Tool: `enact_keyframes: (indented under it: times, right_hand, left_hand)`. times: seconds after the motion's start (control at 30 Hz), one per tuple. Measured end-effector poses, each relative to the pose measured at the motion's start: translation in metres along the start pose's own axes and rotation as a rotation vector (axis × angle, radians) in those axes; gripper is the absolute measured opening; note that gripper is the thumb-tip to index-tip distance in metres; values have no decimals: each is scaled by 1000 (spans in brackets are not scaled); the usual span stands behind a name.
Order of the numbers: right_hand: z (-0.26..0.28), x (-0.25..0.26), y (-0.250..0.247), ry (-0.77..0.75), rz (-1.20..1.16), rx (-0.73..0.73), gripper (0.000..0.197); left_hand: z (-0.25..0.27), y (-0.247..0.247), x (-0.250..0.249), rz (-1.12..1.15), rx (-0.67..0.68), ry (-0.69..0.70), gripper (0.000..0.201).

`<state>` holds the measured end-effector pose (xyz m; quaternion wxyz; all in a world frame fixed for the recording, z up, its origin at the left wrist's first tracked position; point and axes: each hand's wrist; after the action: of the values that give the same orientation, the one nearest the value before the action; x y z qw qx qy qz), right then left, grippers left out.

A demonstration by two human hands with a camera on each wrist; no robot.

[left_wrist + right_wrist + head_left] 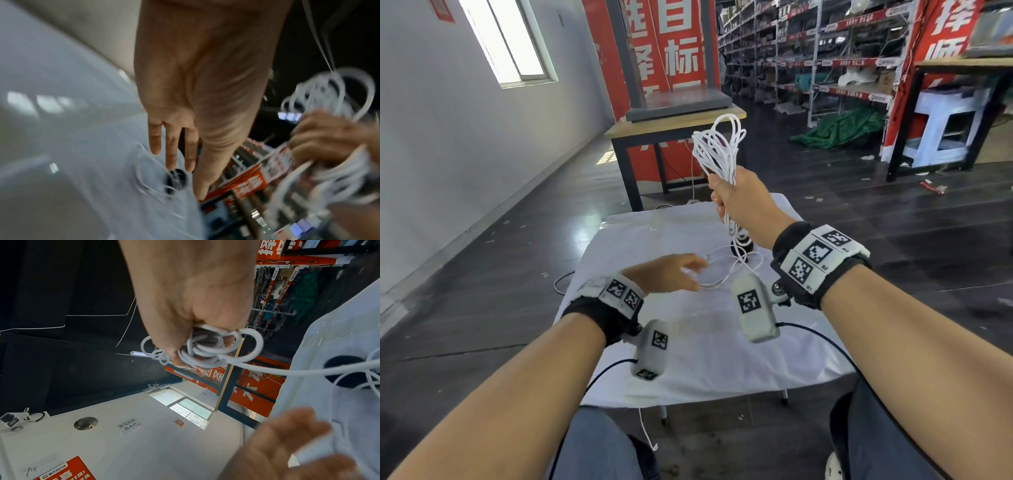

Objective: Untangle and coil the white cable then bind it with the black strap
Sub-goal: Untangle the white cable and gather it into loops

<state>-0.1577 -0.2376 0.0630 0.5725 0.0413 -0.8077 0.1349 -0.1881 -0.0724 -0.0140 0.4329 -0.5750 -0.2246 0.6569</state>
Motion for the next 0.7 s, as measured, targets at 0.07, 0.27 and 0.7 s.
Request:
enact_keyframes:
  times: [0.07,0.27,0.7]
  right_hand:
    - [-1,-2,5,-1,-18,-2,10]
    - [-13,-10,13,21,-64,-232,11]
    - [-23,-20,18,103,-230,-347,14]
  left_hand:
    - [13,-1,-21,381,66,93,51]
    - [24,17,-31,291,215,83,26]
    - [15,14,-37,368,173,163,23]
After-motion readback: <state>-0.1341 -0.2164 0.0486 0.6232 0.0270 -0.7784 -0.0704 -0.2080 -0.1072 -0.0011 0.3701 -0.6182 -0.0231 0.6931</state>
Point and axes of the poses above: each hand's wrist, its own z-axis away from the middle knuckle, its own y-axis out of the palm, x = y × z
